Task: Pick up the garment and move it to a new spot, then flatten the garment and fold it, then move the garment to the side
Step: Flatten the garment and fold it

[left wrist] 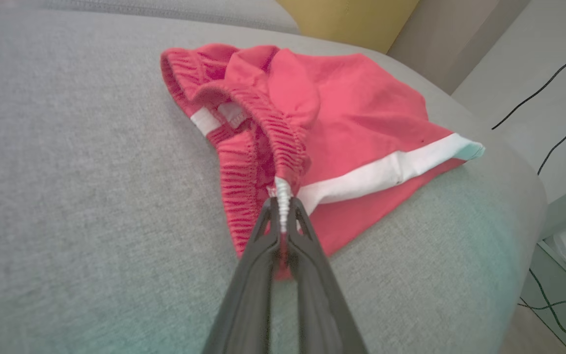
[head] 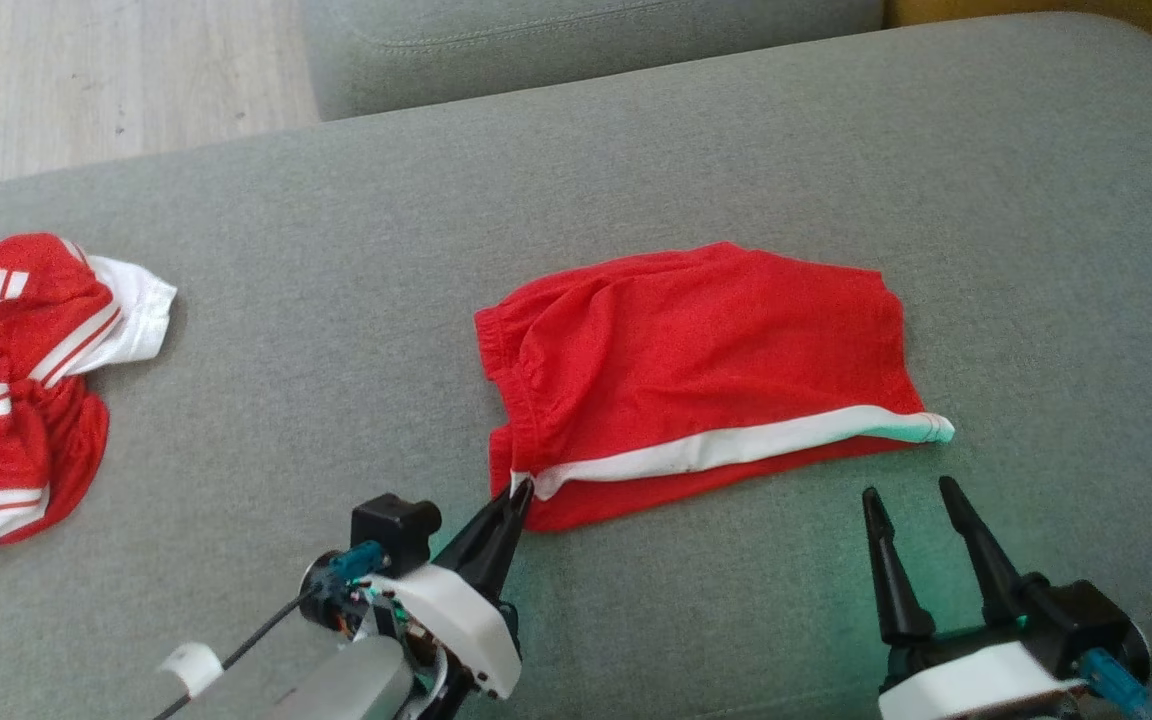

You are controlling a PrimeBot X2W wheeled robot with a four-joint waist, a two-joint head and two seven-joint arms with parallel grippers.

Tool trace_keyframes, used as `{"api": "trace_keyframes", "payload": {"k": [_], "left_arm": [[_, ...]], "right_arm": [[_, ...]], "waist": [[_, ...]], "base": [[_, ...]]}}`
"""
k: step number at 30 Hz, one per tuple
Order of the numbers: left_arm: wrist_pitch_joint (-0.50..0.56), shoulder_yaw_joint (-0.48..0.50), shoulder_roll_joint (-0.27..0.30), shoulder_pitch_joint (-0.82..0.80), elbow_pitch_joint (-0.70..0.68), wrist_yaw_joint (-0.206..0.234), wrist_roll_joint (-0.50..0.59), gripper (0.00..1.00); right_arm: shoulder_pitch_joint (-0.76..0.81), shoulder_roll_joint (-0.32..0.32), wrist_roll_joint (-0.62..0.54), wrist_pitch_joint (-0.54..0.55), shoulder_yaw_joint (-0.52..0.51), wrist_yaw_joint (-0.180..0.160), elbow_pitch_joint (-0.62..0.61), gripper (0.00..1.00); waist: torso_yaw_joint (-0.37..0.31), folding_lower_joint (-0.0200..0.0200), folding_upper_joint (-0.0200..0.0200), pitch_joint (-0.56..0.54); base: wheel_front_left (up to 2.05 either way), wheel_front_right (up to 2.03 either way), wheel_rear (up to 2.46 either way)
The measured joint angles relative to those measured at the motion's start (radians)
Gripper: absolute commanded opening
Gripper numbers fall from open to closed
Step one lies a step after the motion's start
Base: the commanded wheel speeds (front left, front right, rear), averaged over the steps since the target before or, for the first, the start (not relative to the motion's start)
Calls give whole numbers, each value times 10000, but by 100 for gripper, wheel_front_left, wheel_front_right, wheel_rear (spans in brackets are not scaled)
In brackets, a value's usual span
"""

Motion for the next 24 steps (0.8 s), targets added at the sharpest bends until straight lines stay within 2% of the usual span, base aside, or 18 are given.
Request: {"api": "trace_keyframes", "payload": {"k": [4,13,18,24], "left_arm": [[-136,35,234,58,-663,105,0,0],[-174,410,1231,371,-1885,518,-6,0],[-163,420,1273,374,-2165,625,-10,0],[-161,424,1296,366,-2280,711,-61,0]], "right_arm": [[-55,-2,0,0,-161,0,10,100],[-151,0,203,0,-667,0,1007,100],[-604,2,-453,2,-727,0,1860,100],[-1044,-6,-832,2,-1030,0,2209,100]], "waist": [[139,0,0,7],[741,0,0,275],[953,0,0,459],[1009,0,0,630]], "base": [[0,0,0],[0,0,0],[0,0,0],[0,0,0]]}}
